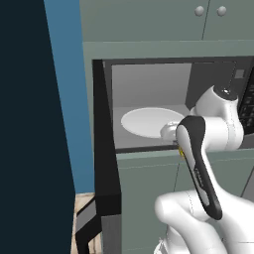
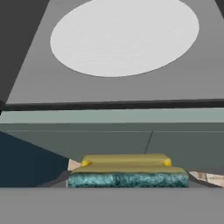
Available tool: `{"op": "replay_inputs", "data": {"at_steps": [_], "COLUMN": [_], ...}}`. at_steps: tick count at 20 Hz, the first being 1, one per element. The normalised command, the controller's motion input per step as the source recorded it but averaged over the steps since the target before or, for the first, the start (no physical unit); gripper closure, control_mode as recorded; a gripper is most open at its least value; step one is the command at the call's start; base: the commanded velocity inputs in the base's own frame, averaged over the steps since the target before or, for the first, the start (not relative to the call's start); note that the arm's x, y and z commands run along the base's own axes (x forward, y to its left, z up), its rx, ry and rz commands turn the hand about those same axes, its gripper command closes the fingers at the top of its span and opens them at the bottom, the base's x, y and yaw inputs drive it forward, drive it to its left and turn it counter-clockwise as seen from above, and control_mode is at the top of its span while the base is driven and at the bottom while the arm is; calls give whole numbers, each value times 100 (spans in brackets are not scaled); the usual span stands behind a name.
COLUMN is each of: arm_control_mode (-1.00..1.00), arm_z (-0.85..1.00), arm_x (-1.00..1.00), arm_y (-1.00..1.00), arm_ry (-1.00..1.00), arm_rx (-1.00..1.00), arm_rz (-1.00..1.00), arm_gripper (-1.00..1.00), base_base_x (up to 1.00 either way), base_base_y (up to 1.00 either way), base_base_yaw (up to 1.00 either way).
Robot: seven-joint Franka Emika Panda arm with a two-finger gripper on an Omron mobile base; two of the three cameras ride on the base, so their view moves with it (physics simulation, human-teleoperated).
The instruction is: Place the sponge inside the microwave to prepare for sanitizing.
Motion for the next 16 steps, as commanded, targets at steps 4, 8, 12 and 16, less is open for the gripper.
{"op": "replay_inputs", "data": {"at_steps": [4, 8, 12, 16], "arm_control_mode": [-100, -100, -100, -100], "arm_z": [25, 5, 10, 2], "arm_x": [4, 16, 30, 42], "arm_y": [0, 0, 0, 0], "arm_ry": [-20, -18, -10, -7], "arm_rx": [-1, -2, -5, -3], "arm_rz": [0, 0, 0, 0], "arm_gripper": [100, 100, 100, 100], "base_base_x": [0, 0, 0, 0], "base_base_y": [0, 0, 0, 0], "base_base_yaw": [0, 0, 0, 0]}}
